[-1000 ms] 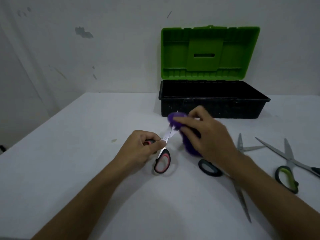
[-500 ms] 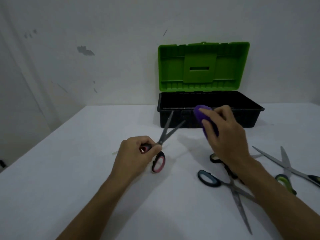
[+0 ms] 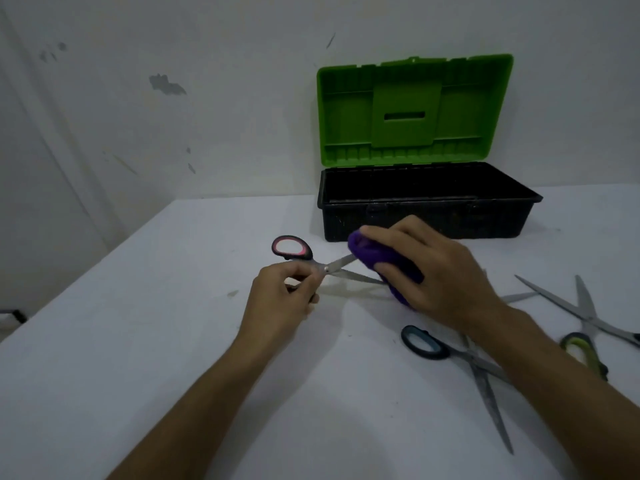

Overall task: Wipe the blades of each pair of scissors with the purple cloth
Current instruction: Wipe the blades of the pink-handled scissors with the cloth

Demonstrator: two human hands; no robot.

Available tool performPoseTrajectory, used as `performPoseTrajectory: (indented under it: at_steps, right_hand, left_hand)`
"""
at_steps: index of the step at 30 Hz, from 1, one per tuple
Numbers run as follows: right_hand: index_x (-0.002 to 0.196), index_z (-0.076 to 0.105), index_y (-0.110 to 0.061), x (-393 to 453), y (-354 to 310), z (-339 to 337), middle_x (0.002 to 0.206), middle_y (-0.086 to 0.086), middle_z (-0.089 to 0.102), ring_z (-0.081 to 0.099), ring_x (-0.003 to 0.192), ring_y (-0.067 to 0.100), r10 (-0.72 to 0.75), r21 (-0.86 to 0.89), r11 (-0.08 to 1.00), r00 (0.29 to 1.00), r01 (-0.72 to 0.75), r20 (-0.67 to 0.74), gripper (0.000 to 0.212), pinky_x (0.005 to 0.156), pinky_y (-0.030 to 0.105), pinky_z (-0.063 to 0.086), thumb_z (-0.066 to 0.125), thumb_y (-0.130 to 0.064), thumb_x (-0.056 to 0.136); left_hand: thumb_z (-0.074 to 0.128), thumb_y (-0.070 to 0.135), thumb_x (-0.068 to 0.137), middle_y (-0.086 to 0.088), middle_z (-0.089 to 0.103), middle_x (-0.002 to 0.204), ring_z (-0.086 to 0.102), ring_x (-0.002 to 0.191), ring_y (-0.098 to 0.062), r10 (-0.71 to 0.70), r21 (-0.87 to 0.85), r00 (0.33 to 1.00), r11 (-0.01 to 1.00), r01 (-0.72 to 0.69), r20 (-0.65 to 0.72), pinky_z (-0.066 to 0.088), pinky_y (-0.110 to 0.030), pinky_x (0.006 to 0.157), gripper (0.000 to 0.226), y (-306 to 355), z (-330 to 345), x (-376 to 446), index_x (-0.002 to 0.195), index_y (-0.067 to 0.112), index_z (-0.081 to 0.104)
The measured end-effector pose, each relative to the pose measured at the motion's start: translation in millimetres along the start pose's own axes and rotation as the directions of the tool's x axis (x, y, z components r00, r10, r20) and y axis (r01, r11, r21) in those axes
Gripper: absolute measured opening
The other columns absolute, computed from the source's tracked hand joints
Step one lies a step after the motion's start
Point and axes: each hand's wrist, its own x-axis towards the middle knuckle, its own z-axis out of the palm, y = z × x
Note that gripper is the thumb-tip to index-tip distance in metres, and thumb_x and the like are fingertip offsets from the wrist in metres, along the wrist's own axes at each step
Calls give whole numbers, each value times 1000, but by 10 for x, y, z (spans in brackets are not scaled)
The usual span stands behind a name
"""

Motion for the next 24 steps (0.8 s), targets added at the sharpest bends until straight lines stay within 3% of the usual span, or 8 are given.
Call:
performPoseTrajectory:
  at_steps: [4,7,9,14,16,19,22,24]
  right_hand:
    - [137,51,-26,2,-66,102,112,2,57,55,85,13,-74,-78,994,994,80,79,42,56,26,51,46,-39,98]
    - [130,57,-32,6,-113,147,107,4,56,55,80,15,-112,-114,986,988,124,107,35,49,30,50,45,-40,99]
    - [125,64,-33,-9,-110,164,104,3,57,54,77,14,-105,-119,986,989,117,101,34,47,25,43,46,-39,97]
    - [121,68,-28,4,163,57,101,4,57,59,73,23,144,-193,968,985,-160,-94,30,50,27,43,53,-32,95]
    - [131,60,-22,-6,122,33,104,4,59,59,78,22,152,-166,971,979,-174,-134,37,55,29,47,57,-30,95]
    - [140,50,-17,28,-200,112,112,1,63,60,91,16,73,-68,995,997,-74,-17,56,69,22,48,66,-32,89]
    - [126,63,-16,55,-319,224,104,1,64,60,84,15,26,-91,996,996,-18,89,44,64,15,36,72,-30,85]
    - [121,67,-19,68,-168,196,99,0,61,57,75,15,99,-136,986,994,-93,41,36,58,16,32,72,-27,86]
  left_hand:
    - [64,19,93,-3,69,79,74,70,-21,-92,-119,992,988,102,87,61,-32,61,12,71,53,-64,99,11,70]
    - [62,20,95,-5,67,66,65,53,-16,-35,-91,995,995,44,97,55,-29,52,10,88,41,-88,94,13,69]
    - [60,16,96,2,60,58,55,47,-10,-1,-79,996,997,7,85,46,-24,48,11,79,31,-88,88,14,68]
    - [60,11,95,1,60,62,52,42,-7,2,-30,1000,1000,-1,12,40,-17,46,12,12,-30,-44,86,13,68]
    - [60,12,95,-1,64,68,55,42,-4,6,-3,1000,1000,-6,-2,40,-13,44,10,3,-24,-44,90,13,69]
    - [61,15,95,2,66,71,59,47,-3,45,23,999,999,-46,9,41,-11,45,8,34,33,-70,94,16,69]
    - [61,16,95,6,66,69,59,49,-5,108,48,994,993,-109,18,43,-12,47,10,61,53,-101,95,17,71]
    - [62,14,94,4,63,61,54,44,-4,85,17,996,996,-85,-21,41,-13,45,10,56,4,-93,91,15,72]
